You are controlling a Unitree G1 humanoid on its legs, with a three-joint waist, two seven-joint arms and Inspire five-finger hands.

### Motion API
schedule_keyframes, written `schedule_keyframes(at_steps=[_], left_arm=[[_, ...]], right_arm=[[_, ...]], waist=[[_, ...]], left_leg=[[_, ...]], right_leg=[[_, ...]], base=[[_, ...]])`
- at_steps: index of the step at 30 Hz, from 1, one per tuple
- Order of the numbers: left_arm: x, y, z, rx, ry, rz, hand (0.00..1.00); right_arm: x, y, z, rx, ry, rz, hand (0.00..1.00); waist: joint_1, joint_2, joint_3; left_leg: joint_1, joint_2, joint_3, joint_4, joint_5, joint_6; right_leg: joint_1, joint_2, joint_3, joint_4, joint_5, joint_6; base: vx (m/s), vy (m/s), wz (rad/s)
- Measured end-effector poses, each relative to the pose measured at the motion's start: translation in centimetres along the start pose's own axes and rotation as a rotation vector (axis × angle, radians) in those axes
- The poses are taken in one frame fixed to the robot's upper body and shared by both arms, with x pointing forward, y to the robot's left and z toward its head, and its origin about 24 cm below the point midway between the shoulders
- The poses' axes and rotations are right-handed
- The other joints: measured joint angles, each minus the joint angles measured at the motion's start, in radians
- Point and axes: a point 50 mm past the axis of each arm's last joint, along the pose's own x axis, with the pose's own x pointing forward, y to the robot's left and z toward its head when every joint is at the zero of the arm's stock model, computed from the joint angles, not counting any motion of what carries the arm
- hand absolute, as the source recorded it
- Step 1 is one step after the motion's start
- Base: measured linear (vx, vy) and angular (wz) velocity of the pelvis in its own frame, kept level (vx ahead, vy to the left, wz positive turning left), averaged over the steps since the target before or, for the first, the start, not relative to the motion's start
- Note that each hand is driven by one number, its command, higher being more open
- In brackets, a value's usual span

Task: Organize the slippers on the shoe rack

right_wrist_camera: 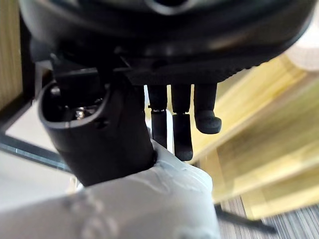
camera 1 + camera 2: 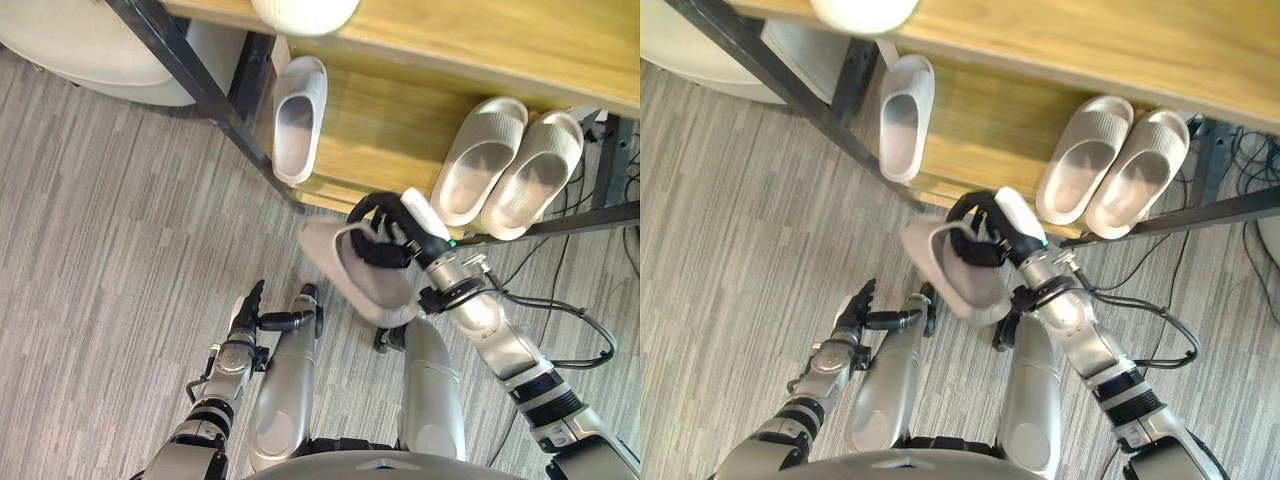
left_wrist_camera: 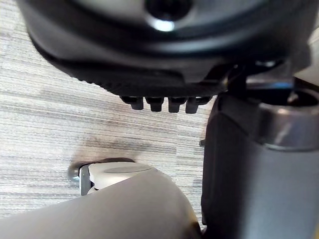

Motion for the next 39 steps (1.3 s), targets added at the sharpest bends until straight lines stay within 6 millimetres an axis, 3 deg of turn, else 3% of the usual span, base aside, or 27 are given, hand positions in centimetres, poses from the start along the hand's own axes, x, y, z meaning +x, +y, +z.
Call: schedule_keyframes(at_steps=[4,12,18,33,34,39], left_arm=[[0.2,0.2,1.2,-0.042,-0.051,0.024,1.0],[0.2,0.0,2.3,-0.102,-0.095,0.043,1.0],[0.2,0.3,2.5,-0.111,-0.103,0.061,1.0],[0.4,-0.3,3.8,-0.152,-0.15,0.07,1.0],[0.4,-0.5,3.8,-0.155,-0.153,0.066,1.0],[0.4,-1.0,4.2,-0.162,-0.166,0.052,1.0]], right_arm=[[1.5,-2.4,1.9,-0.023,-0.096,-0.165,0.0],[2.3,-3.5,2.8,-0.07,-0.117,-0.314,0.0],[4.3,-5.2,3.6,-0.08,-0.139,-0.458,0.0],[11.1,-7.7,0.5,-0.151,0.088,-0.542,0.0],[11.5,-7.9,0.4,-0.14,0.103,-0.544,1.0],[13.0,-8.9,0.9,-0.119,0.116,-0.587,1.0]], waist=[[0.008,-0.005,0.003],[0.034,-0.017,0.005],[0.039,-0.034,0.002],[0.085,-0.053,-0.005],[0.086,-0.053,-0.005],[0.093,-0.054,-0.006]], left_leg=[[-0.083,0.009,-0.002,0.077,-0.016,-0.004],[-0.151,0.014,-0.012,0.128,-0.016,-0.016],[-0.165,0.013,-0.026,0.133,-0.011,-0.03],[-0.243,-0.023,-0.106,0.107,0.03,-0.074],[-0.248,-0.034,-0.112,0.103,0.036,-0.076],[-0.268,-0.063,-0.149,0.089,0.056,-0.088]], right_leg=[[-0.083,-0.001,0.003,0.077,-0.022,-0.003],[-0.151,-0.009,-0.007,0.147,-0.04,-0.019],[-0.166,-0.011,-0.019,0.167,-0.05,-0.033],[-0.213,-0.047,-0.1,0.19,-0.075,-0.061],[-0.216,-0.058,-0.107,0.196,-0.079,-0.063],[-0.219,-0.085,-0.147,0.209,-0.097,-0.074]], base=[[-0.09,0.013,-0.04],[-0.05,0.001,0.03],[0.0,-0.003,0.05],[0.01,0.009,0.16],[0.0,0.031,0.27],[0.0,0.025,0.29]])
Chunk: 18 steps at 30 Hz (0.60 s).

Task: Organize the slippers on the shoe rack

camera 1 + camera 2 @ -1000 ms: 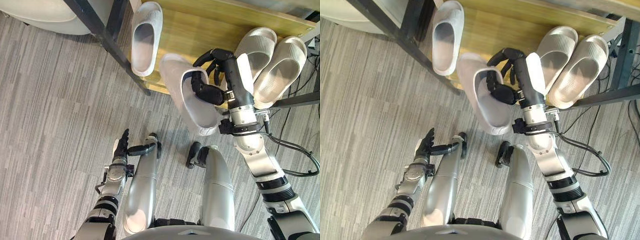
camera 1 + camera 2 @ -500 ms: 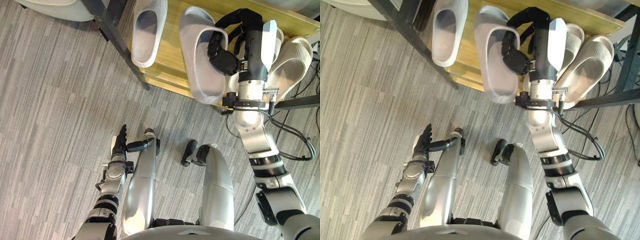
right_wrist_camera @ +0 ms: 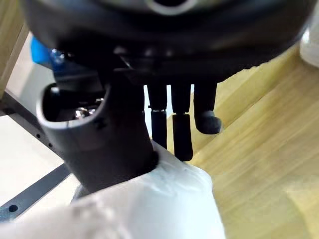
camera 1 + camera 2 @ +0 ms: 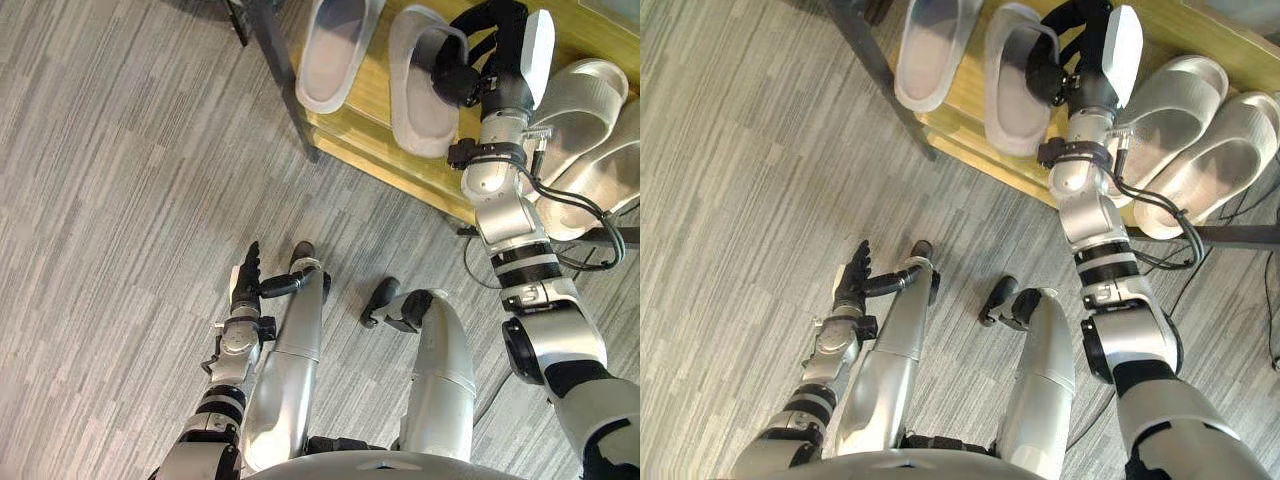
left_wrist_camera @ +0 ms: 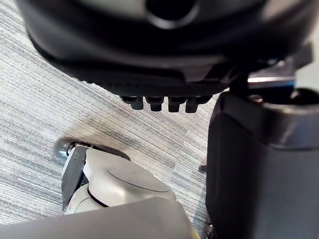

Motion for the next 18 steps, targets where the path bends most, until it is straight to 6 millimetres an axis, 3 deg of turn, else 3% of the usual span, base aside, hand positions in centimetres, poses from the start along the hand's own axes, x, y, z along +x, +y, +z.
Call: schedule_keyframes(at_steps=[5,18], left_arm=[[0.1,-0.6,0.3,0.008,-0.01,-0.008,1.0],[0.0,-0.4,-0.2,0.005,0.021,0.036,1.0]], right_arm=[[0.7,0.1,-0.1,0.008,0.031,-0.009,1.0],[-0.8,1.2,-0.6,0.105,0.102,0.011,1.0]], waist=[[0.014,-0.002,-0.001],[0.018,-0.018,-0.014]], left_leg=[[-0.006,-0.015,-0.012,-0.023,0.02,-0.008],[0.009,-0.008,-0.012,-0.026,0.021,-0.009]], right_leg=[[-0.003,-0.018,-0.018,0.002,-0.005,-0.006],[0.011,-0.011,-0.018,-0.005,-0.004,-0.008]], base=[[0.02,0.027,0.18],[0.03,0.042,-0.01]])
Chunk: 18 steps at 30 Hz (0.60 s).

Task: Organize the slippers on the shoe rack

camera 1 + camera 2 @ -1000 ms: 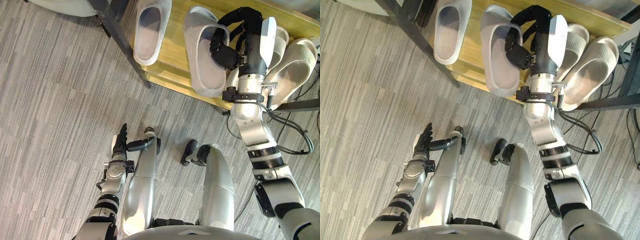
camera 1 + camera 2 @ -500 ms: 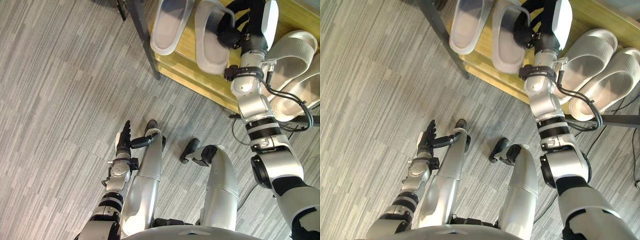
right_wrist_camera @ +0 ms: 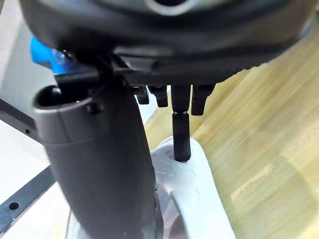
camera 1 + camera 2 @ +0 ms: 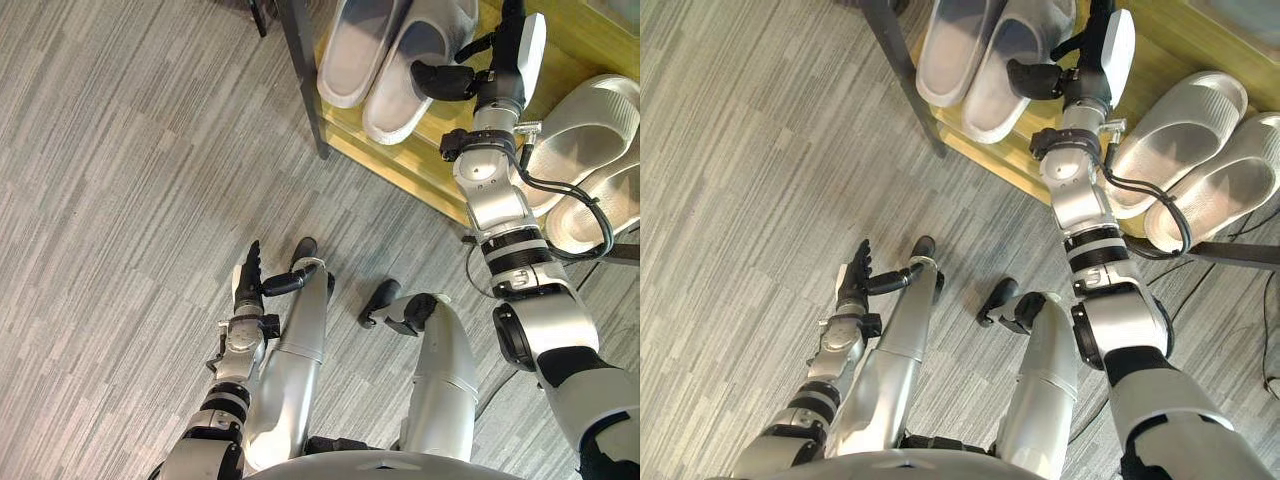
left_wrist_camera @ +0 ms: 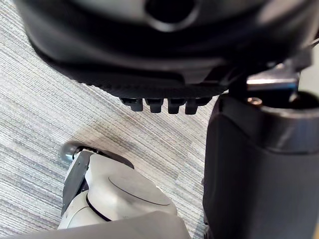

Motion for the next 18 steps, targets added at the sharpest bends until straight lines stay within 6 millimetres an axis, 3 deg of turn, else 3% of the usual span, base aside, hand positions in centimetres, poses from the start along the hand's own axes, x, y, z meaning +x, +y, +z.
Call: schedule_keyframes(at_steps=[18], left_arm=[[-0.3,1.7,-1.7,0.016,0.092,0.051,1.0]], right_arm=[[-7.1,1.6,-1.8,0.138,0.044,0.093,1.0]], waist=[[-0.024,-0.014,-0.008]], left_leg=[[0.105,0.052,0.039,-0.063,-0.001,0.002]], right_leg=[[0.085,0.042,0.017,-0.071,0.013,0.009]], base=[[0.05,0.037,-0.07]])
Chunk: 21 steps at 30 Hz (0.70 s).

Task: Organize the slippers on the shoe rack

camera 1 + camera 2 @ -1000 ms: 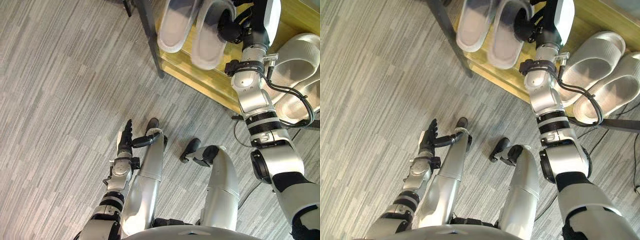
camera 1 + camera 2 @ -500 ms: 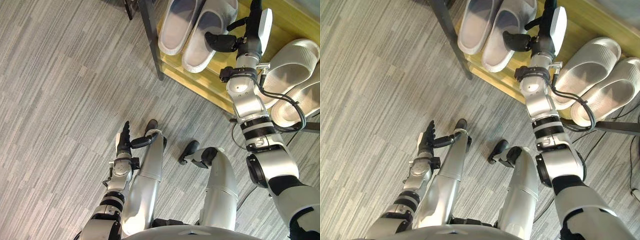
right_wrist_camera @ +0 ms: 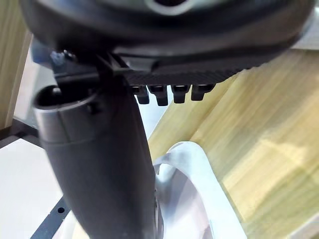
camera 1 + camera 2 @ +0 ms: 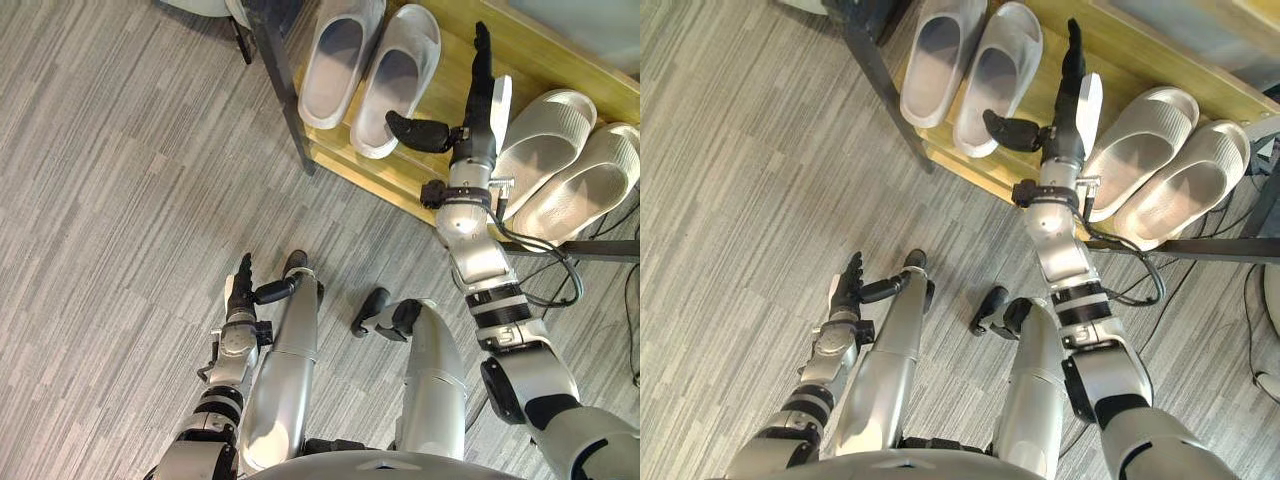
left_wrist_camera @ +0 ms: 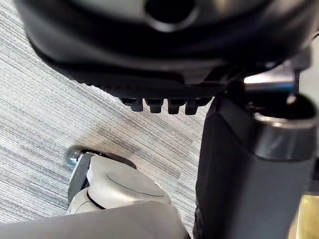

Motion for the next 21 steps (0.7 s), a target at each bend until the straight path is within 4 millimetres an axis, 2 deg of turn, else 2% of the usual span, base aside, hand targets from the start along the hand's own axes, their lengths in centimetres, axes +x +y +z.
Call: schedule_keyframes(at_steps=[3,6,9,12,16,21], left_arm=[[0.0,0.1,-0.1,-0.005,0.005,0.005,1.0],[0.0,0.1,-0.1,-0.005,0.007,0.006,1.0],[-0.1,0.2,-0.4,-0.004,0.021,0.008,1.0],[-0.1,0.4,-0.5,-0.02,0.03,0.009,1.0],[-0.1,0.5,-0.5,-0.027,0.032,0.009,1.0],[-0.1,0.6,-0.6,-0.026,0.036,0.01,1.0]], right_arm=[[-1.3,0.3,-0.2,0.079,0.021,-0.007,1.0],[-3.2,1.4,-1.2,0.197,0.107,0.004,1.0],[-5.7,3.0,-2.9,0.422,0.267,0.082,1.0],[-6.0,3.6,-2.6,0.604,0.28,0.127,1.0],[-5.9,3.8,-2.7,0.763,0.291,0.159,1.0],[-5.7,4.9,-2.6,0.897,0.327,0.202,1.0]], waist=[[-0.002,0.0,0.0],[-0.005,0.0,0.0],[-0.005,-0.001,0.001],[-0.006,-0.002,0.001],[-0.006,-0.004,0.002],[-0.007,-0.005,0.003]], left_leg=[[0.001,0.0,0.0,-0.002,0.0,0.0],[0.008,0.001,0.0,-0.007,0.0,0.0],[0.03,0.005,0.001,-0.016,-0.001,0.001],[0.034,0.009,0.004,-0.019,-0.001,0.001],[0.036,0.009,0.004,-0.022,-0.001,0.001],[0.053,0.008,0.004,-0.032,-0.001,0.001]], right_leg=[[0.0,0.001,0.0,-0.001,0.0,0.0],[0.008,0.002,-0.001,-0.005,0.0,0.0],[0.031,0.007,-0.001,-0.02,0.002,0.003],[0.034,0.01,0.001,-0.024,0.005,0.009],[0.036,0.01,0.0,-0.026,0.005,0.008],[0.054,0.01,-0.002,-0.035,0.005,0.008]], base=[[0.04,0.041,0.0],[0.06,0.047,0.0],[0.04,0.046,-0.03],[0.03,0.055,-0.05],[0.04,0.047,0.0],[0.05,0.041,0.01]])
